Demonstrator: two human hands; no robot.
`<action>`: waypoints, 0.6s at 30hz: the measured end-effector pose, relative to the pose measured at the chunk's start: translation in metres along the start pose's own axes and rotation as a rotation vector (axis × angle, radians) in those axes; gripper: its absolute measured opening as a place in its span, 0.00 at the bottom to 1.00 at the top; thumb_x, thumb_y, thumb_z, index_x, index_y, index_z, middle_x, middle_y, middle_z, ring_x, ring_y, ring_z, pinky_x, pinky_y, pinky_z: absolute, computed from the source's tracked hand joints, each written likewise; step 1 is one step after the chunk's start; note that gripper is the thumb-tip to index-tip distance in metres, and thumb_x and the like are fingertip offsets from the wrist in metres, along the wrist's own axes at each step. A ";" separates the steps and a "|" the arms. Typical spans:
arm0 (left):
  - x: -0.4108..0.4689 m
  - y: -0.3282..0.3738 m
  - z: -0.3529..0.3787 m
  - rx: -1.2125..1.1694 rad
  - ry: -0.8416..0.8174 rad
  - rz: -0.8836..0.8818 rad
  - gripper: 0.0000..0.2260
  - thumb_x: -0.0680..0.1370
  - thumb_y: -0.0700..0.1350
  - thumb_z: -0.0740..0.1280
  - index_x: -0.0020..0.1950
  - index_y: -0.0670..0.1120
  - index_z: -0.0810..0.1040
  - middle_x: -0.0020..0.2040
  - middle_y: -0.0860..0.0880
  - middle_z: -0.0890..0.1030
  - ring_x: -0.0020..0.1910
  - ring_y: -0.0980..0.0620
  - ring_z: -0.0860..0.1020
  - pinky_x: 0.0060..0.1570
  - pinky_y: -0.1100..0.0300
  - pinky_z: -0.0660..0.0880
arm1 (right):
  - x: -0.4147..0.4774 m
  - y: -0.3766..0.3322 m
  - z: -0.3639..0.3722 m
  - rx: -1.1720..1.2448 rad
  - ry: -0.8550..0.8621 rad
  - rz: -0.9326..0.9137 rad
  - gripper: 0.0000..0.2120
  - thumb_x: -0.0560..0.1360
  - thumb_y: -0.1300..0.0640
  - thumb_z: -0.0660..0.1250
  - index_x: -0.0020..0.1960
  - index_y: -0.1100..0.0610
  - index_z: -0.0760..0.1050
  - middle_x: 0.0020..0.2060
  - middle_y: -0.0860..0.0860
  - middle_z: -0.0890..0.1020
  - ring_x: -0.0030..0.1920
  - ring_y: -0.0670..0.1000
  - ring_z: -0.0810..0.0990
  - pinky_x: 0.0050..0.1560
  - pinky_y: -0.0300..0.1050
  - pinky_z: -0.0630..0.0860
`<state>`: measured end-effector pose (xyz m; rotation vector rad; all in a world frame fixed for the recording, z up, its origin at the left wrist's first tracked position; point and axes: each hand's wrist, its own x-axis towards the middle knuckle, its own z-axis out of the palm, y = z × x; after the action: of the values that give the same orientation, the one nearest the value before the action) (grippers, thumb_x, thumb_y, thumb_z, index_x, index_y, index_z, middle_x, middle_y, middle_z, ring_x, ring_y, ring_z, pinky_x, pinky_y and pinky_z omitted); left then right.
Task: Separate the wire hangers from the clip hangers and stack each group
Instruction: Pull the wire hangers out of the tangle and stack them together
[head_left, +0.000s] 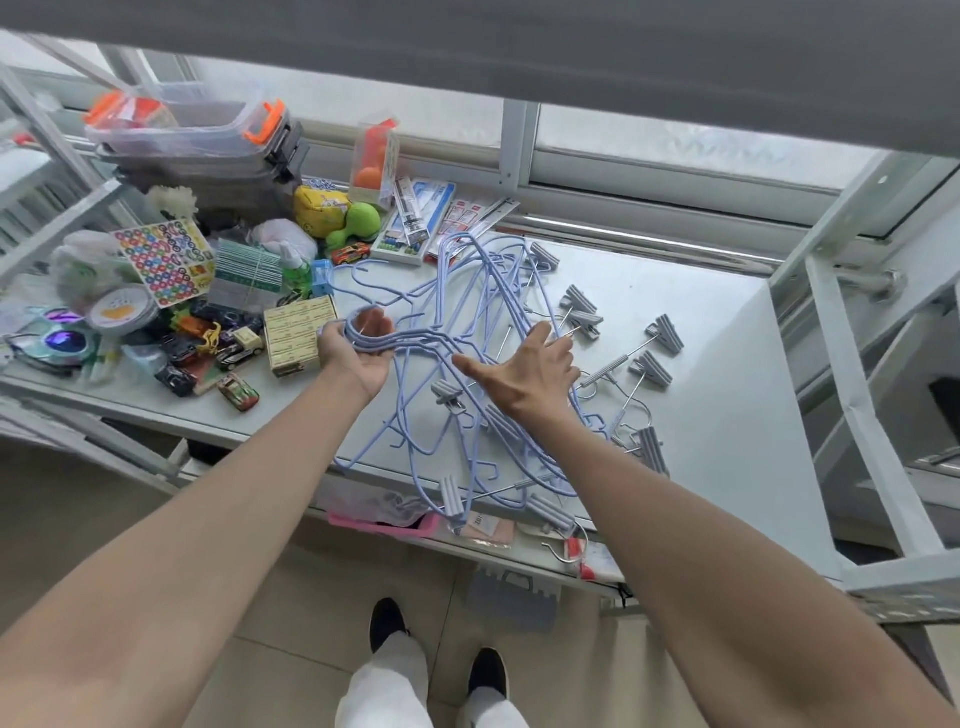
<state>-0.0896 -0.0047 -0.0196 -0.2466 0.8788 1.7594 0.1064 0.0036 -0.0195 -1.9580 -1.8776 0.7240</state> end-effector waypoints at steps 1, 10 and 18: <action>0.001 0.001 -0.003 0.023 -0.002 -0.005 0.23 0.82 0.44 0.50 0.36 0.38 0.78 0.25 0.44 0.80 0.23 0.50 0.79 0.45 0.57 0.75 | 0.000 0.000 0.001 -0.010 -0.004 0.000 0.57 0.58 0.22 0.66 0.71 0.61 0.58 0.64 0.64 0.66 0.65 0.64 0.66 0.66 0.60 0.62; 0.000 0.007 0.000 0.087 0.030 -0.036 0.18 0.82 0.42 0.49 0.39 0.38 0.73 0.26 0.43 0.78 0.31 0.49 0.74 0.41 0.57 0.75 | 0.001 -0.004 0.012 -0.013 0.012 0.022 0.54 0.58 0.23 0.66 0.68 0.61 0.59 0.62 0.62 0.67 0.63 0.63 0.66 0.65 0.58 0.63; -0.005 0.011 0.004 -0.044 0.002 -0.058 0.19 0.81 0.39 0.48 0.30 0.47 0.59 0.17 0.51 0.61 0.19 0.52 0.60 0.42 0.59 0.70 | 0.006 -0.002 0.009 -0.042 -0.090 0.014 0.55 0.62 0.20 0.56 0.72 0.60 0.55 0.66 0.64 0.64 0.67 0.64 0.64 0.68 0.62 0.59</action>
<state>-0.0960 -0.0070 -0.0088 -0.2999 0.8267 1.7263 0.1000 0.0088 -0.0266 -1.9963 -1.9480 0.7958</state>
